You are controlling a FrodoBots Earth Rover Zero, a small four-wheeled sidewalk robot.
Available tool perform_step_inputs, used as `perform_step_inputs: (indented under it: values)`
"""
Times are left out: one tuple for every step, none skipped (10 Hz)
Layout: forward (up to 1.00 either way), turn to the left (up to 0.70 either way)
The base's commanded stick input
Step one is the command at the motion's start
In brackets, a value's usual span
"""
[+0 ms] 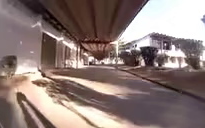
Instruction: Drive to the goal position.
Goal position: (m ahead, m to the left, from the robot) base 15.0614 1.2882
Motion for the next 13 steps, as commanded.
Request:
perform_step_inputs:
  values:
    - [0.85,0.0]
    - [0.85,0.0]
    - [0.85,0.0]
    - [0.85,0.0]
    - [0.85,0.0]
    - [0.85,0.0]
    - [0.85,0.0]
    - [0.85,0.0]
    - [0.85,0.0]
    - [0.85,0.0]
    - [0.85,0.0]
    - [0.85,0.0]
    - [0.85,0.0]
